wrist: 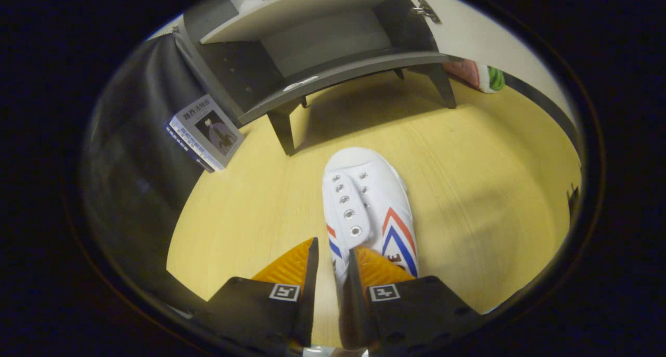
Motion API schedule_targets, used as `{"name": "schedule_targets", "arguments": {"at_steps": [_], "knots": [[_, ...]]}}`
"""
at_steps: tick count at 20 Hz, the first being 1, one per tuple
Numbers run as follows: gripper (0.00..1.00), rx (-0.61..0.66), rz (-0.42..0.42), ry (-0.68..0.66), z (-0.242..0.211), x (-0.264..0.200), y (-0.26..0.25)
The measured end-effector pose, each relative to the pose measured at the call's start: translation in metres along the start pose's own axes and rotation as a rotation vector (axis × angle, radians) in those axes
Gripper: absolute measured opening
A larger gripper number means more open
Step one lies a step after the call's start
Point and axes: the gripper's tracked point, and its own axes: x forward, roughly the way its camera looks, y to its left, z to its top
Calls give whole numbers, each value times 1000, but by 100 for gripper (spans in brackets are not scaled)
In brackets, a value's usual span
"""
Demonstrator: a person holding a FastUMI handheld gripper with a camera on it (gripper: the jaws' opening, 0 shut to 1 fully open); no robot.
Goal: Open the shoe cabinet door, grab the shoes and put them into the shoe cabinet, then close the shoe cabinet door.
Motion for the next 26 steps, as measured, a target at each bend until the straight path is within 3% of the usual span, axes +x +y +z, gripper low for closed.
{"name": "schedule_targets", "arguments": {"at_steps": [2, 4, 12, 19, 26], "knots": [[11, 21, 16, 1, -1, 1, 3], [4, -8, -4, 9, 1, 1, 3], [3, 42, -27, -91, 53, -31, 9], [2, 85, 1, -156, 91, -55, 19], [2, 51, 30, -300, 168, -109, 47]]}}
